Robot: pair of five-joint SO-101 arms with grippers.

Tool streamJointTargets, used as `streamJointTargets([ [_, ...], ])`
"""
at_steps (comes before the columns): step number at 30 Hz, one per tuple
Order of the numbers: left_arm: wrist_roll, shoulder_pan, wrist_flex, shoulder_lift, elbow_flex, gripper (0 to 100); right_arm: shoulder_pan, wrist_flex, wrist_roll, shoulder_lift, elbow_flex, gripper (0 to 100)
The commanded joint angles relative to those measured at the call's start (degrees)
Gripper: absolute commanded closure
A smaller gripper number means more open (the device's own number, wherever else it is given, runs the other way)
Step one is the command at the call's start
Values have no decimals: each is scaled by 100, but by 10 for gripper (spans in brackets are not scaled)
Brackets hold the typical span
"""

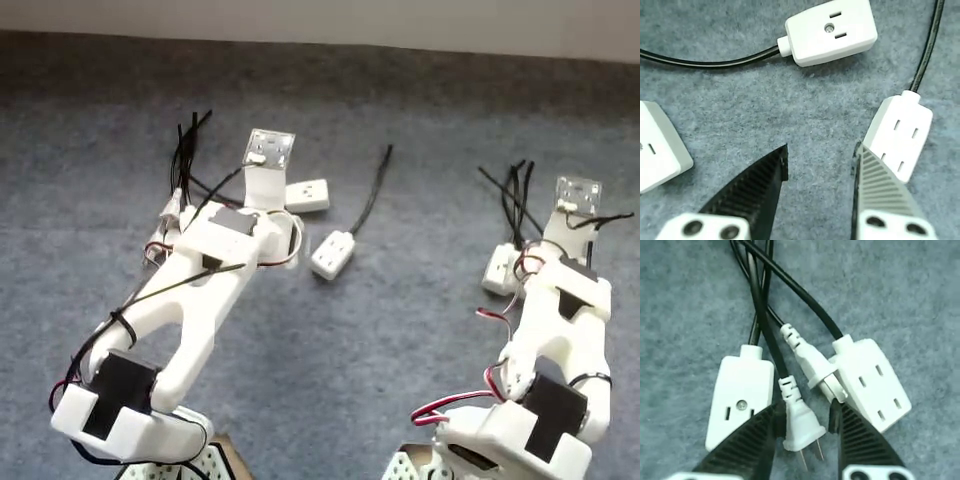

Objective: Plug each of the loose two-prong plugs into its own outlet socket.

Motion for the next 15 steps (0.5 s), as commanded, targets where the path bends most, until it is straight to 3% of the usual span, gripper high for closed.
streamJointTargets([
  [1,-97,84,-105,-242,-22,787,-180,-215,281,-57,-215,846],
  [8,-97,84,-97,-242,-22,787,-207,-224,299,163,-215,846],
  [15,-97,84,-97,-242,-22,787,-154,-391,308,1666,-725,846],
])
